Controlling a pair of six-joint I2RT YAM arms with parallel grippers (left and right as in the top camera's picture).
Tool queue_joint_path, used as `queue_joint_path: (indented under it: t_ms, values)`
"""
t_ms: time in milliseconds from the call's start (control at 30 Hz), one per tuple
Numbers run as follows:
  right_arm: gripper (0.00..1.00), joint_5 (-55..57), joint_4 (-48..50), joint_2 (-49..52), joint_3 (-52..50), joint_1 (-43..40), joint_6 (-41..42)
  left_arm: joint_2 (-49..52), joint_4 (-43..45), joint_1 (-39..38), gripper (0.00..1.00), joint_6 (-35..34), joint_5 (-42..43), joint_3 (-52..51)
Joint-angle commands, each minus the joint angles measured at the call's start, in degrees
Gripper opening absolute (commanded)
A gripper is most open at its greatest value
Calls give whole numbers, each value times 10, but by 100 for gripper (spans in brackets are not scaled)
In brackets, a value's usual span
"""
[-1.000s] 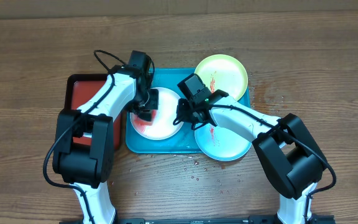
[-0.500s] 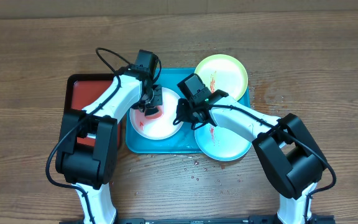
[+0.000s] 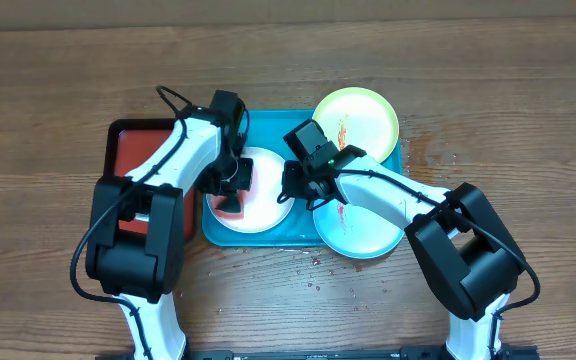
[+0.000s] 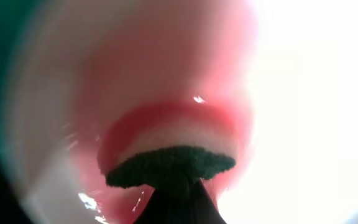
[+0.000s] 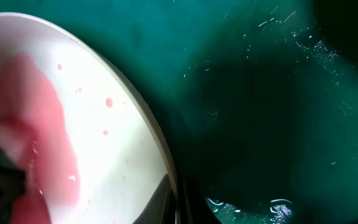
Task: Clean dirty plates on tray and stack at the side
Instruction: 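Scrub the white plate with the sponge while the right gripper holds its rim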
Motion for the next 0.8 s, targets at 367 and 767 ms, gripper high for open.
queue_joint_path:
  t_ms: [367,767]
  values:
    - [4,12,7,8,10,-5,7,5,179,-9,4,-133,-150,-12]
    - [4,16,13,8,10,-5,7,5,22,-9,4,-16,-12,-12]
